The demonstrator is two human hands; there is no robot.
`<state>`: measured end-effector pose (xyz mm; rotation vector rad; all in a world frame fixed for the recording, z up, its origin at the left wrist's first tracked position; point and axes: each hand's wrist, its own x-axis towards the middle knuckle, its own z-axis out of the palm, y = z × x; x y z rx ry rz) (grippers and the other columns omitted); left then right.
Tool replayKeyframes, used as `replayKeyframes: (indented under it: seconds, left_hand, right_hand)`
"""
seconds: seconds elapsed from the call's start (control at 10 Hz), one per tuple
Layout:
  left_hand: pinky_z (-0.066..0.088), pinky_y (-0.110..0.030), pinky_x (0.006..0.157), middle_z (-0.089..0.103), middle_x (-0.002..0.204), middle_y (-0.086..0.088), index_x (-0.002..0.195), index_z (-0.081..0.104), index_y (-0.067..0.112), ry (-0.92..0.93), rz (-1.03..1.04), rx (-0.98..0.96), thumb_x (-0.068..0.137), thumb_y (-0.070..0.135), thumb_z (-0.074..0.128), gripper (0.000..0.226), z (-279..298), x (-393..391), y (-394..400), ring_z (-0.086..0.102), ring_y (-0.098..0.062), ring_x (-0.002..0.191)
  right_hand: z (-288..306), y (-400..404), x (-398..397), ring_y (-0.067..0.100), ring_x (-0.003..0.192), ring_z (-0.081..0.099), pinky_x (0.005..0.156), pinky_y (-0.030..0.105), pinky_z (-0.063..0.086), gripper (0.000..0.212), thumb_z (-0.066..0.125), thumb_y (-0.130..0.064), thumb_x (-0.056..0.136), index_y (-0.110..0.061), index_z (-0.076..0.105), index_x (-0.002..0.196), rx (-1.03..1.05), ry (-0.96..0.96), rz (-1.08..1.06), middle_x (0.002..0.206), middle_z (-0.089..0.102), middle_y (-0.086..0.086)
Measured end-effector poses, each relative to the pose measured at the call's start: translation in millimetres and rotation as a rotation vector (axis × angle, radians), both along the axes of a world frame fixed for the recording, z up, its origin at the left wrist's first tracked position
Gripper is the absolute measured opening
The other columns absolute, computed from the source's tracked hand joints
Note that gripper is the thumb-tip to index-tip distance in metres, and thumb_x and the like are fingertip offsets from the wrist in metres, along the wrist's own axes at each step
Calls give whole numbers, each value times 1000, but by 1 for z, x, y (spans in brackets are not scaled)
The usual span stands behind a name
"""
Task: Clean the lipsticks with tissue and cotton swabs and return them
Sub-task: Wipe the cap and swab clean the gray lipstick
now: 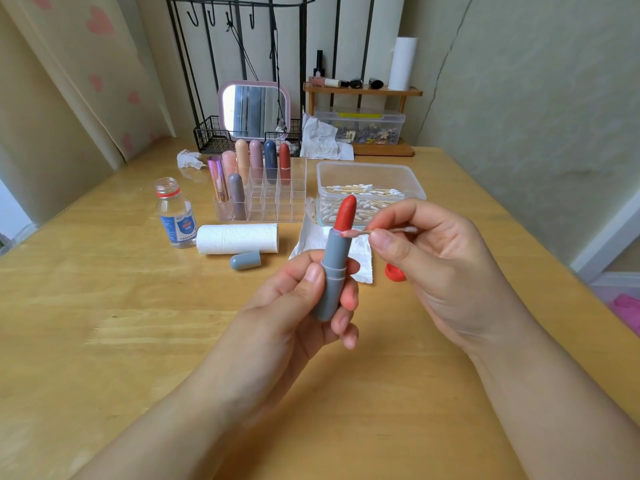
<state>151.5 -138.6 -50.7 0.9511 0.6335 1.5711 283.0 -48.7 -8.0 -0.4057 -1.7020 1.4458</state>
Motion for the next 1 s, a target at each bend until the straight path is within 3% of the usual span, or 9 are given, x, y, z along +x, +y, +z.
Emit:
replayKeyframes:
  seconds: [0.1, 0.3, 0.6, 0.8, 0.9, 1.0]
  left_hand:
    - [48, -31, 59, 55, 74, -8, 97, 67, 8, 0, -12, 5, 88, 24, 54, 23, -1, 0, 0, 46, -16, 59]
    - [48, -31, 60, 54, 75, -7, 100, 67, 9, -24, -35, 39, 86, 29, 62, 25, -2, -1, 1, 47, -14, 59]
    - [49, -32, 61, 57, 78, -7, 103, 67, 6, -80, -93, 41, 83, 33, 67, 33, -4, -5, 4, 51, -14, 60]
    - [46, -30, 54, 48, 69, -6, 104, 56, 5, -173, -39, -31, 88, 30, 60, 30, 3, -3, 0, 40, -14, 52]
    - [45, -28, 53, 47, 69, -4, 104, 45, 11, -131, -29, -8, 79, 18, 67, 34, 5, -2, -2, 38, -12, 51]
    - [47, -29, 56, 50, 73, -6, 99, 46, 10, -111, -66, 33, 81, 16, 69, 30, 2, -4, -1, 43, -13, 54]
  right_hand:
    - [1, -3, -1, 1, 55, 41, 53, 10, 37, 19, 63, -9, 75, -24, 70, 66, 17, 4, 12, 67, 38, 10]
    - [-2, 4, 1, 4, 59, 42, 55, 13, 38, 14, 69, -13, 73, -27, 70, 69, 3, -10, -9, 62, 41, -2]
    - [-2, 4, 2, -1, 58, 46, 56, 10, 40, 11, 61, -11, 75, -20, 65, 72, -58, 13, 1, 58, 52, -15]
    - [-1, 1, 0, 1, 57, 43, 54, 11, 38, 16, 62, -10, 74, -23, 70, 68, -37, 33, 31, 58, 49, -12]
    - [-2, 0, -1, 2, 56, 41, 53, 12, 36, 18, 63, -11, 75, -25, 71, 68, -6, 17, 17, 57, 44, -8]
    - [-2, 0, -1, 3, 57, 40, 52, 12, 36, 18, 63, -12, 75, -27, 71, 69, 14, 4, -5, 58, 44, -8]
